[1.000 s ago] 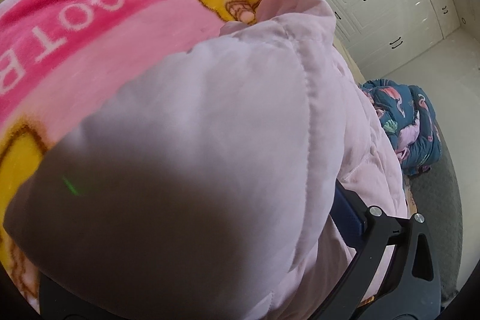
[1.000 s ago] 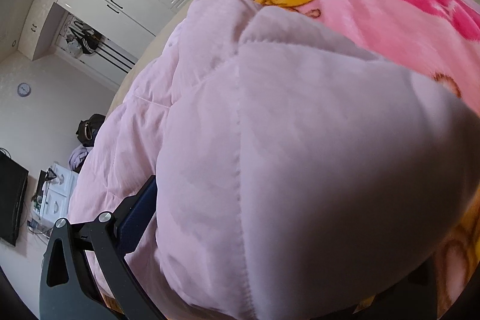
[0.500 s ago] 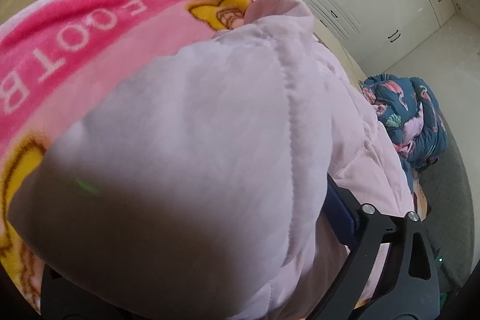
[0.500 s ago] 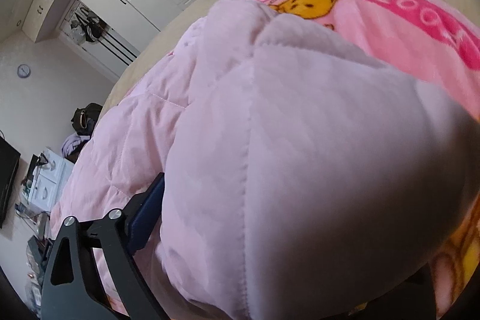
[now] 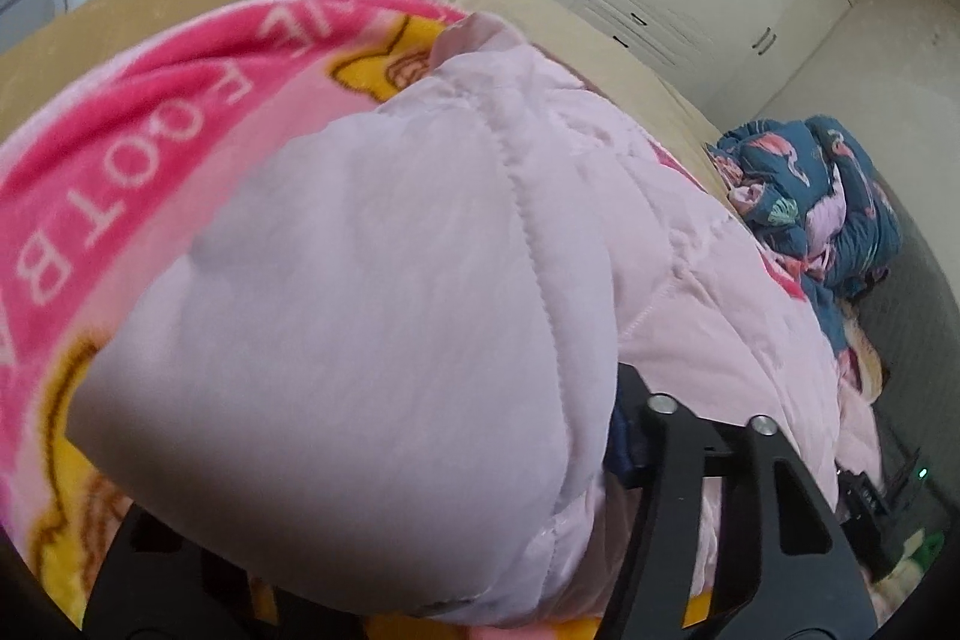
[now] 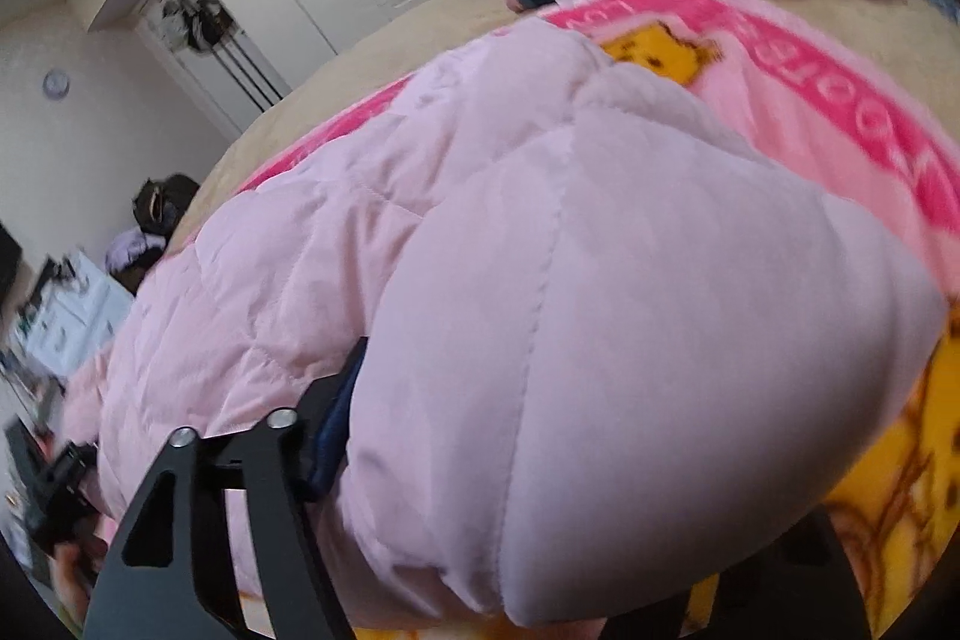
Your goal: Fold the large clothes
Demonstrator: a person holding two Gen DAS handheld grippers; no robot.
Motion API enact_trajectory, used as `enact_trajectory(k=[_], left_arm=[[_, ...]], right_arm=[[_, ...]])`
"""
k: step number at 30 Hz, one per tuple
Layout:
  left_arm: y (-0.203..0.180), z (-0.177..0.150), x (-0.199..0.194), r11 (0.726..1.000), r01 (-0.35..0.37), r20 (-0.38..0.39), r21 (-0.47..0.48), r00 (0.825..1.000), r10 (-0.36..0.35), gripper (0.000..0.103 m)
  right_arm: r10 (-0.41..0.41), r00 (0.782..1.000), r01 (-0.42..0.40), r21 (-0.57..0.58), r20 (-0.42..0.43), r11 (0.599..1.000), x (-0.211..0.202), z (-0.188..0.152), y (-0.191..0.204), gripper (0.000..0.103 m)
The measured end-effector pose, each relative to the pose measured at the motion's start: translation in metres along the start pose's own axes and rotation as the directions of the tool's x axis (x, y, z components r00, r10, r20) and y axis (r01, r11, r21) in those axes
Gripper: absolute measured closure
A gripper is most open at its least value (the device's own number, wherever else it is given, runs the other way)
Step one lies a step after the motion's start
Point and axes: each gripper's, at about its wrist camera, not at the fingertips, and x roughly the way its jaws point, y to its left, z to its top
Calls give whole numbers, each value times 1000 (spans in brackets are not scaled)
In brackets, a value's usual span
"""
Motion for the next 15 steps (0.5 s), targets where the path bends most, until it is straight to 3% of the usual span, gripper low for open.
enact_trajectory(k=[4,6,15], left_arm=[[-10,0,-10,998,-14,26,55,1000,13,66],[-16,-1,-20,996,-21,45,83,999,18,70],[-19,-26,-79,990,-5,81,140,997,-7,71]], right_arm=[[-29,998,36,-133,51,991,-13,-3,19,60],[-33,996,48,-195,83,980,-24,-6,30,64],[10,990,34,-301,141,953,-86,-34,40,67]])
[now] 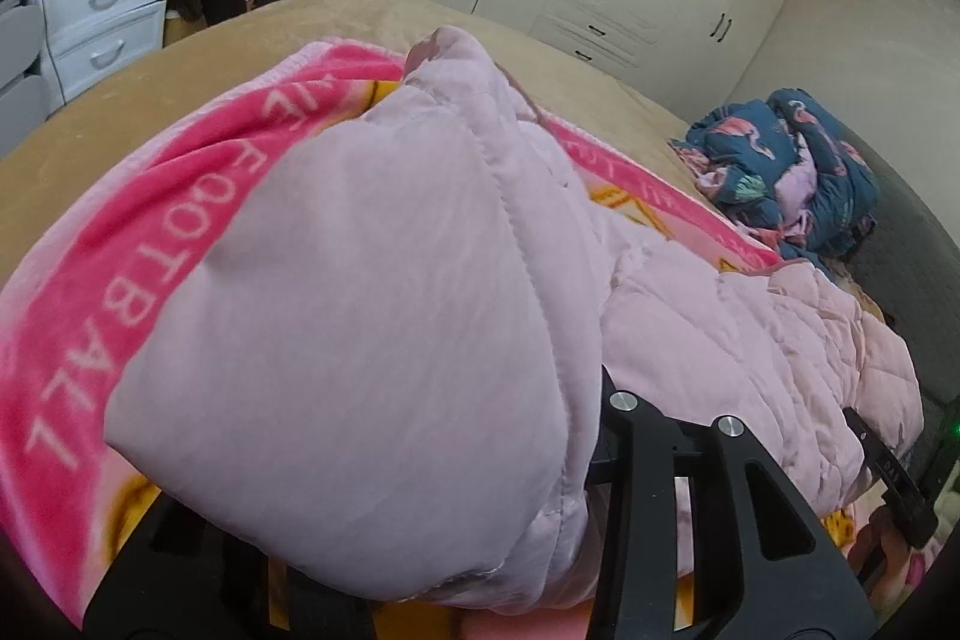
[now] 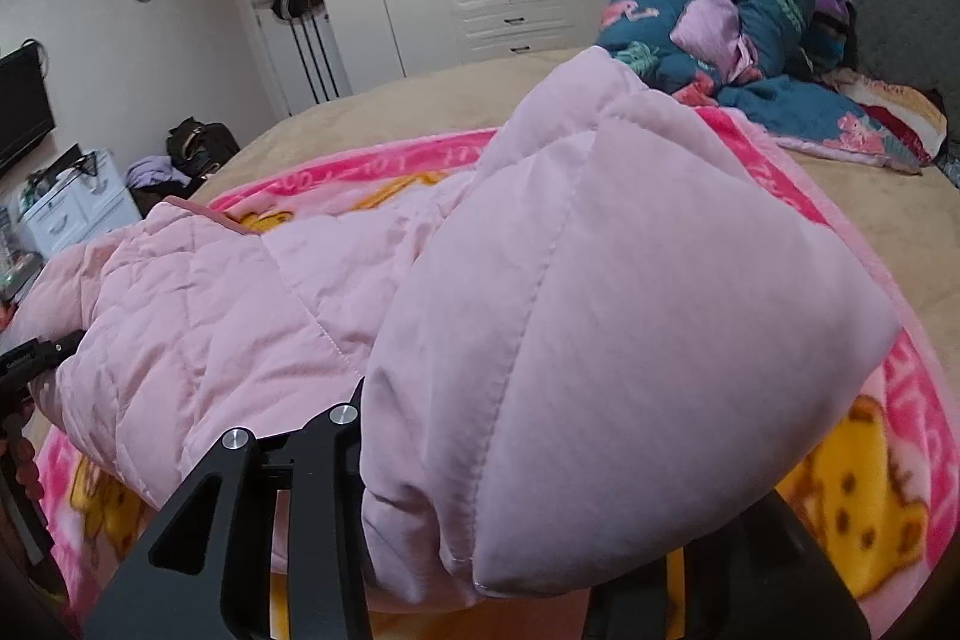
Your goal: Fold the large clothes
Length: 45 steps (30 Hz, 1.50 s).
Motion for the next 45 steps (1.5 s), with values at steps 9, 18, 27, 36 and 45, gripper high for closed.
enact_trajectory(k=[9,18,27,36,45], left_arm=[[9,-45,-58,999,6,-21,47,1000,-5,71],[18,-72,-68,997,-13,-47,76,999,17,67],[31,-86,-65,998,-20,-55,52,998,23,58],[42,-96,-73,998,-61,-58,18,996,62,31],[44,-101,-105,994,-100,-35,34,994,101,9]], right_arm=[[27,1000,-27,-22,4,999,-74,-44,9,67],[11,998,-8,55,-61,998,-83,-76,-2,64],[3,994,10,123,-108,992,-73,-93,-13,52],[47,987,-5,268,-151,964,-77,-101,-30,22],[24,990,17,289,-139,957,-109,-113,-39,5]])
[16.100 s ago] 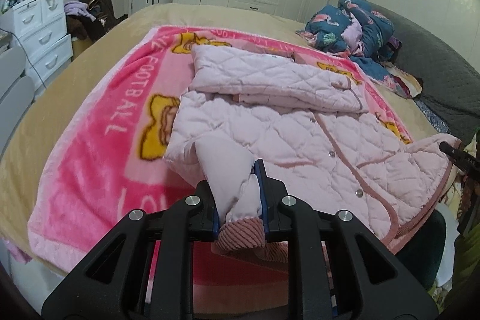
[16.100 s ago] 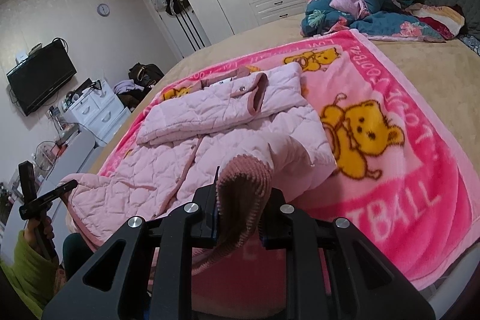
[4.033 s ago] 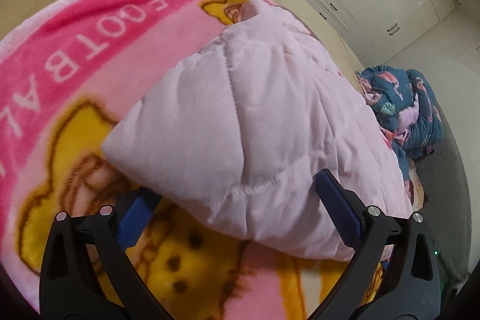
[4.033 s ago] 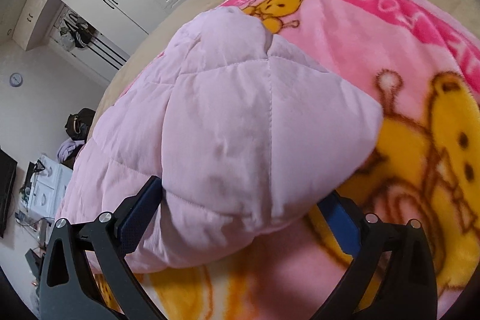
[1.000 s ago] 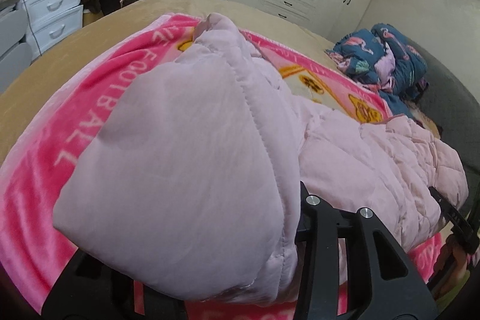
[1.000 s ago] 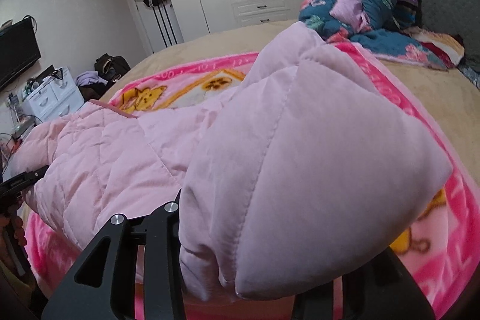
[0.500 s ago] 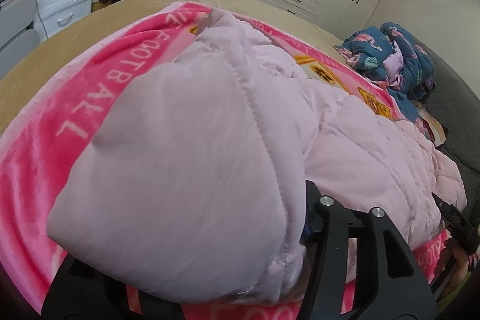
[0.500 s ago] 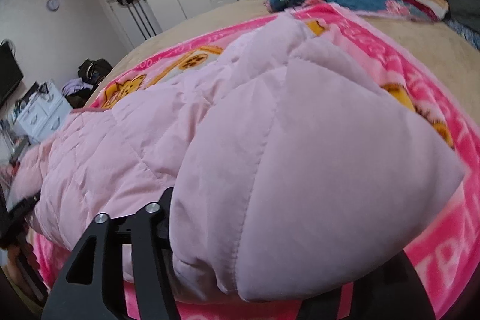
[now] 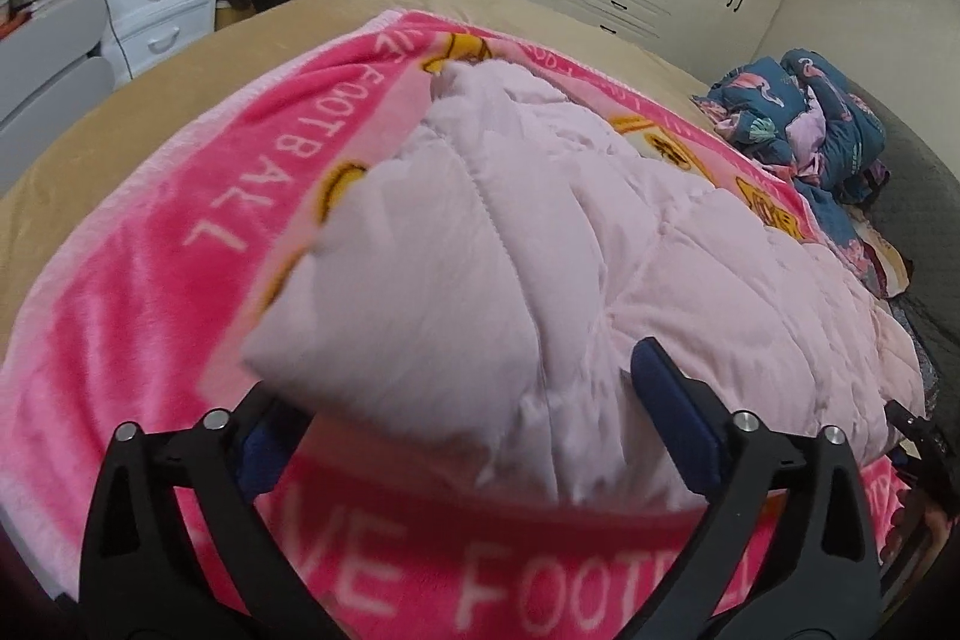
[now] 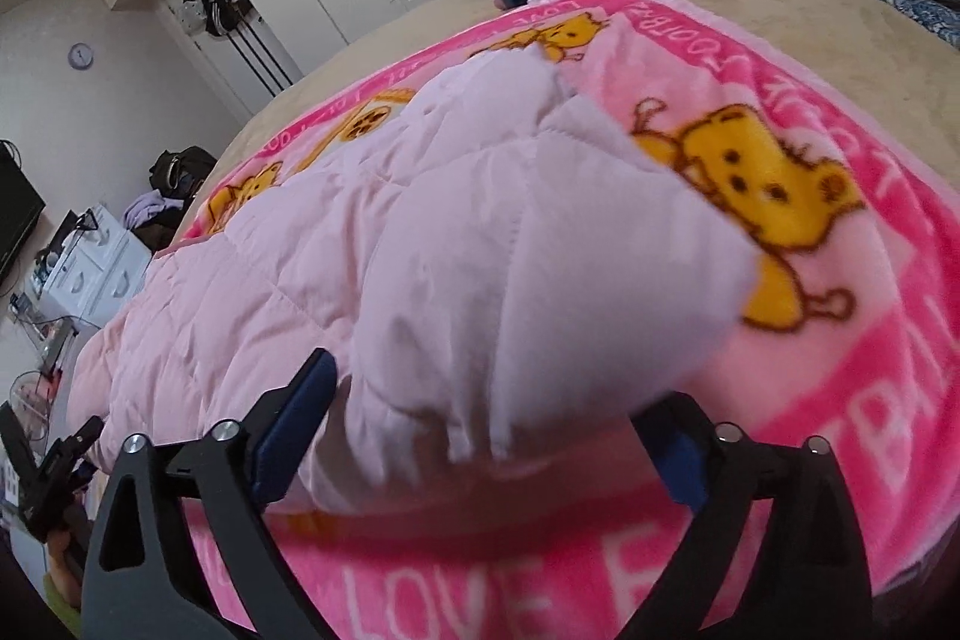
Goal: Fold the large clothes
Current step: 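Withdraw both grippers from the folded pink jacket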
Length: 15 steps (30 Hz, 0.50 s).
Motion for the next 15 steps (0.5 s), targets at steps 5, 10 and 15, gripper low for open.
enact_trajectory(k=[5,10,15], left_arm=[[2,-4,-24,1000,-26,43,6,999,25,9],[2,-7,-56,999,-31,106,8,994,30,9],[-9,-11,-87,998,-39,154,41,988,33,9]], right_arm=[[-53,995,56,-35,81,998,-32,-5,-3,4],[-85,981,106,-118,176,987,-70,-14,5,4],[-73,967,123,-196,244,973,-107,-29,16,4]])
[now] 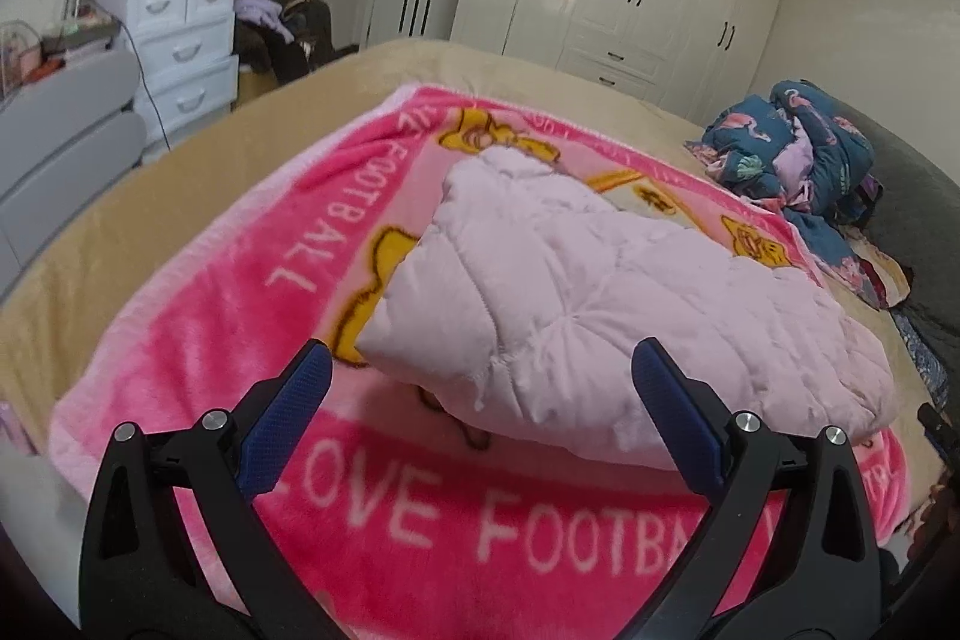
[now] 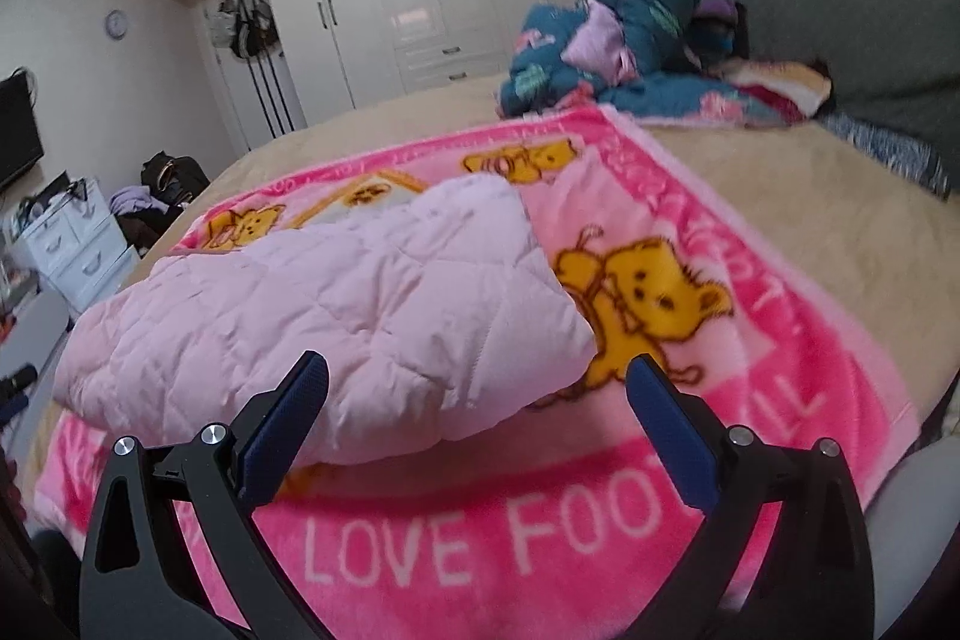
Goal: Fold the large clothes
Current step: 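Withdraw both grippers from the folded pink jacket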
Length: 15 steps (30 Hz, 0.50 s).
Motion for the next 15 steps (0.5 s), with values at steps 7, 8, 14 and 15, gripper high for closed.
enact_trajectory(k=[7,8,14,15], left_arm=[[-18,-15,-31,999,34,34,30,999,-35,9],[-22,-19,-36,998,43,32,35,999,-44,9],[-47,-36,-53,992,93,32,84,995,-96,9],[-50,-39,-55,991,100,31,90,994,-103,9]], right_arm=[[31,998,-28,-48,56,998,-43,-4,13,4],[28,997,-24,-57,67,998,-50,-5,17,4],[77,995,-72,-81,59,994,-69,-15,37,4],[81,995,-76,-89,53,993,-70,-17,39,4]])
